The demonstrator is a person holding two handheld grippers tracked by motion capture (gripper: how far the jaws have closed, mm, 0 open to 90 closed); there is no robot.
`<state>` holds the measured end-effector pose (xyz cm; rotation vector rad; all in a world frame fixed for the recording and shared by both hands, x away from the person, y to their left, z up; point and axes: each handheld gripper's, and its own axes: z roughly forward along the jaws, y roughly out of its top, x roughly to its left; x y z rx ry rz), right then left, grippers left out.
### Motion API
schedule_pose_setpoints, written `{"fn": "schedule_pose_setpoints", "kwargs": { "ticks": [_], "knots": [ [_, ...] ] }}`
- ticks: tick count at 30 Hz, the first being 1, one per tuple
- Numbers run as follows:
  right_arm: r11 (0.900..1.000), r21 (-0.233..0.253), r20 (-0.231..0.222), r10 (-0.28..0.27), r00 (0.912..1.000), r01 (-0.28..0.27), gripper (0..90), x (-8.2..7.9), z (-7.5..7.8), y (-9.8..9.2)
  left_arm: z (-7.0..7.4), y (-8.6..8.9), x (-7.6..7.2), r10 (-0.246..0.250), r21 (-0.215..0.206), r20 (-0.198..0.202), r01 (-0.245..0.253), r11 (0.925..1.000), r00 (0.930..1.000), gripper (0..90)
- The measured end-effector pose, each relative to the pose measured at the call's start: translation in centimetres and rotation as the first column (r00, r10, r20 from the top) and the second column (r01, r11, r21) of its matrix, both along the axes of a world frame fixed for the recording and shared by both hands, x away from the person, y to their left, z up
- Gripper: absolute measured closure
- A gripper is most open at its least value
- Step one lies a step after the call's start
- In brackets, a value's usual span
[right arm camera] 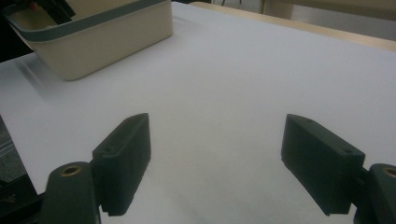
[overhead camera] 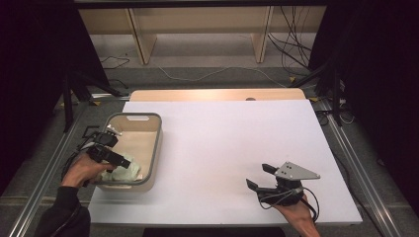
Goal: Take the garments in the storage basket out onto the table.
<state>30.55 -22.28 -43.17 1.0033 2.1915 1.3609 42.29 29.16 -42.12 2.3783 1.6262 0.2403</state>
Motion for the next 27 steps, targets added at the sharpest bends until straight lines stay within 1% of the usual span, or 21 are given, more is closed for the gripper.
{"fn": "schedule_pose_setpoints", "kwargs": {
  "ticks": [3, 8, 12, 20, 22, 23, 25, 27],
  "knots": [
    [1.0, -0.005, 0.0, 0.005, 1.0, -0.005, 24.9, 0.0, 0.0, 0.1, -0.4, 0.1, 0.0, 0.003, 0.008, -0.01, -0.002, 1.0, 0.9999, 21.8],
    [1.0, -0.004, 0.002, -0.002, 1.0, 0.002, 25.0, 0.1, 0.0, -0.1, -0.8, 0.2, 0.1, 0.0, 0.021, -0.045, 0.001, 0.9998, 0.999, 23.5],
    [1.0, -0.003, -0.002, -0.002, 1.0, 0.002, 25.3, 0.0, 0.0, 0.0, -1.3, 0.3, 0.1, -0.014, 0.015, -0.074, 0.015, 0.9998, 0.9972, 27.1],
    [1.0, -0.003, 0.0, -0.002, 1.0, 0.002, 25.6, 0.1, -0.1, -0.1, -1.7, 0.2, 0.1, -0.023, 0.011, -0.103, 0.025, 0.9996, 0.9944, 37.1],
    [1.0, -0.003, -0.003, -0.005, 1.0, 0.005, 25.6, 0.1, -0.1, 0.0, -1.8, 0.2, 0.1, -0.026, 0.014, -0.108, 0.027, 0.9995, 0.9938, 41.2],
    [1.0, 0.001, -0.003, -0.004, 1.0, 0.004, 25.7, 0.1, -0.1, 0.0, -1.9, 0.2, 0.1, -0.029, 0.015, -0.104, 0.031, 0.9994, 0.9941, 44.1],
    [1.0, -0.001, 0.001, -0.003, 1.0, 0.003, 25.7, 0.1, -0.1, -0.1, -2.0, 0.1, 0.1, -0.036, 0.012, -0.101, 0.038, 0.9992, 0.9942, 51.0],
    [1.0, -0.004, 0.0, -0.006, 1.0, 0.006, 25.7, 0.1, -0.1, -0.1, -2.0, -0.1, 0.0, -0.054, 0.015, -0.1, 0.056, 0.9983, 0.9935, 58.0]
  ]
}}
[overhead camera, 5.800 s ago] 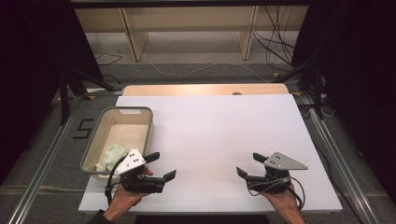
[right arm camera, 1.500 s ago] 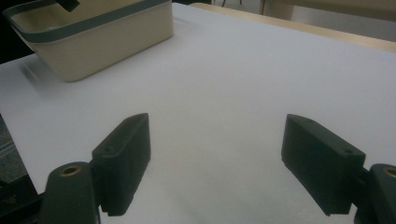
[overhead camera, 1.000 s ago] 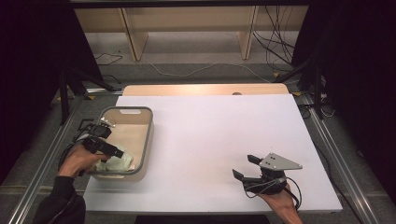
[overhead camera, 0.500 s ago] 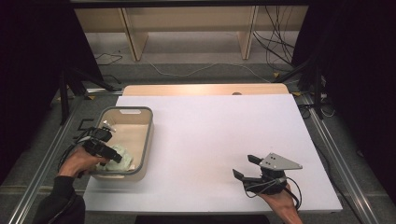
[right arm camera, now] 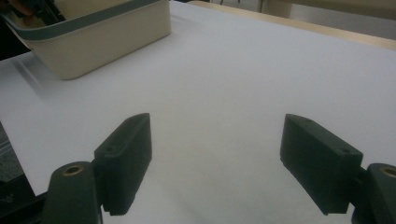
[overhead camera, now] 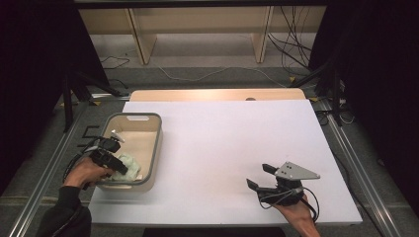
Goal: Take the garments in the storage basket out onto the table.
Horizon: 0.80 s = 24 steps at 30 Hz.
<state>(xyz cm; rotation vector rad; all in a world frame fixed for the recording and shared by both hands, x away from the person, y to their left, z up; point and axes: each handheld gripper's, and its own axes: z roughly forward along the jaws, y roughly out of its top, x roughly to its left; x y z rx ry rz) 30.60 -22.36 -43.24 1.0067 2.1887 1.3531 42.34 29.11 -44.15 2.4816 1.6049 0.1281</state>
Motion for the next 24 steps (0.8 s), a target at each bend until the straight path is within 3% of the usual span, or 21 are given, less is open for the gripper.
{"fn": "schedule_pose_setpoints", "kwargs": {
  "ticks": [5, 14, 19, 24],
  "knots": [
    [1.0, 0.001, 0.003, 0.0, 1.0, 0.0, 25.8, 0.0, 0.0, 0.0, 0.3, -0.2, -0.1, -0.022, 0.001, 0.02, 0.022, 0.9998, 0.9996, 66.1],
    [1.0, 0.004, 0.006, -0.004, 1.0, 0.004, 25.9, 0.0, 0.0, -0.1, 2.2, 0.1, -0.3, -0.011, -0.048, 0.109, 0.017, 0.9987, 0.994, 67.1],
    [1.0, 0.0, 0.005, -0.008, 1.0, 0.008, 25.9, 0.0, 0.1, -0.1, 3.5, 0.1, -0.6, -0.002, -0.071, 0.179, 0.015, 0.9974, 0.9838, 67.0],
    [1.0, 0.003, 0.007, -0.004, 1.0, 0.004, 25.9, 0.0, 0.0, -0.1, 5.0, -0.2, -1.1, 0.002, -0.091, 0.248, 0.021, 0.9956, 0.9688, 67.0]
  ]
}}
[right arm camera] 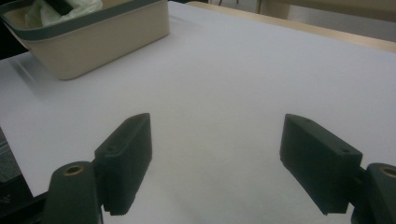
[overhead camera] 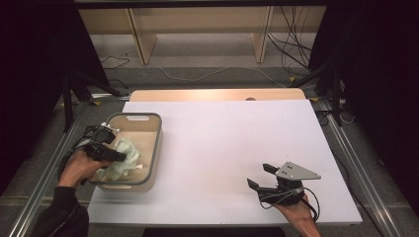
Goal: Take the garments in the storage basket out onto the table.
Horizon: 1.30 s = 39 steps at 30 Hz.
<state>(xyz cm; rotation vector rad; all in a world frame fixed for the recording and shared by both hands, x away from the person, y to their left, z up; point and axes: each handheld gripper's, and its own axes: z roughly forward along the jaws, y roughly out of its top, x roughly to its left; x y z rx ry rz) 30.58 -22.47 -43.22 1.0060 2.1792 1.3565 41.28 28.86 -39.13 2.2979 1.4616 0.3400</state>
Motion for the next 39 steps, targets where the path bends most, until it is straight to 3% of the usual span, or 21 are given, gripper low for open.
{"fn": "schedule_pose_setpoints", "kwargs": {
  "ticks": [6, 16, 20, 31, 39],
  "knots": [
    [1.0, 0.001, 0.0, 0.0, 1.0, 0.0, 25.9, 0.0, 0.0, 0.0, 1.4, -0.3, -0.4, 0.002, -0.05, 0.06, 0.001, 0.9987, 0.9982, 66.9],
    [1.0, 0.0, 0.001, -0.001, 1.0, 0.001, 25.9, 0.0, 0.0, 0.0, 1.8, 0.4, -0.3, 0.062, -0.126, 0.125, -0.047, 0.9909, 0.9902, 66.7],
    [1.0, -0.002, -0.002, -0.001, 1.0, 0.001, 25.9, 0.0, 0.0, 0.0, 2.2, 0.1, -0.4, 0.064, -0.15, 0.151, -0.041, 0.9878, 0.9865, 66.7],
    [1.0, -0.003, -0.001, -0.001, 1.0, 0.001, 25.9, 0.0, 0.0, 0.0, 3.1, -0.6, -0.7, 0.084, -0.183, 0.235, -0.041, 0.9822, 0.9684, 66.6],
    [1.0, -0.001, -0.001, -0.003, 1.0, 0.003, 25.9, 0.0, 0.0, 0.0, 3.3, -0.7, -0.8, 0.119, -0.246, 0.267, -0.051, 0.9678, 0.9563, 66.3]
  ]
}}
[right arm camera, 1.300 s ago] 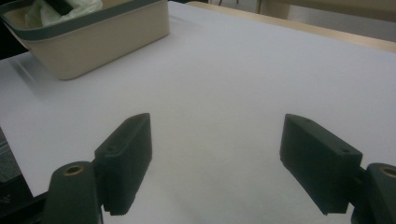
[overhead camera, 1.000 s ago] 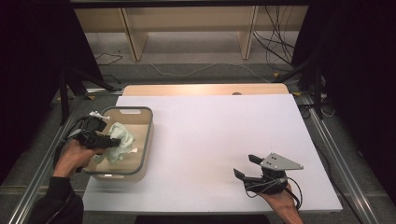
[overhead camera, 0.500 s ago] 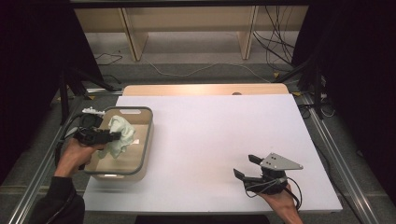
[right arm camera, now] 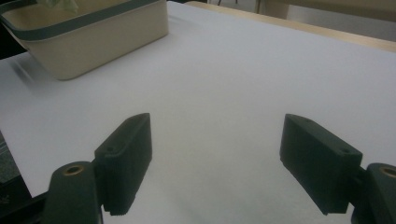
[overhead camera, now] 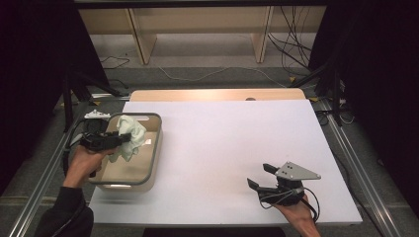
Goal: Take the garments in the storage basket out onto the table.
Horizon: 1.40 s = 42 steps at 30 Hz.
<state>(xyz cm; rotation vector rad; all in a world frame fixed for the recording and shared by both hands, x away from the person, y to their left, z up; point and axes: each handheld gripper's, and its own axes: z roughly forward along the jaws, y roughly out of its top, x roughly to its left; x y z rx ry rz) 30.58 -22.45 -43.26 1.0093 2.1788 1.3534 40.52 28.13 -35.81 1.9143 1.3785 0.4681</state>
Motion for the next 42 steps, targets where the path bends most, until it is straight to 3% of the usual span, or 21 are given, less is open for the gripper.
{"fn": "schedule_pose_setpoints", "kwargs": {
  "ticks": [15, 23, 36, 42],
  "knots": [
    [1.0, -0.005, 0.002, -0.001, 1.0, 0.001, 25.9, 0.0, 0.0, 0.0, 0.3, -1.0, -0.2, 0.01, -0.067, 0.069, -0.005, 0.9977, 0.9976, 66.3],
    [1.0, -0.005, -0.004, -0.003, 1.0, 0.003, 25.9, 0.0, 0.0, 0.0, 0.8, -2.4, -0.3, -0.024, -0.116, 0.098, 0.036, 0.9927, 0.9949, 66.3],
    [1.0, -0.008, -0.006, -0.008, 0.9999, 0.008, 25.9, 0.0, -0.1, 0.0, 1.9, -6.1, 0.0, -0.108, -0.123, 0.134, 0.124, 0.9846, 0.9851, 66.4],
    [1.0, -0.006, -0.006, -0.005, 1.0, 0.005, 25.9, 0.0, -0.1, 0.0, 2.0, -7.6, 0.3, -0.159, -0.148, 0.127, 0.177, 0.973, 0.9791, 66.3]
  ]
}}
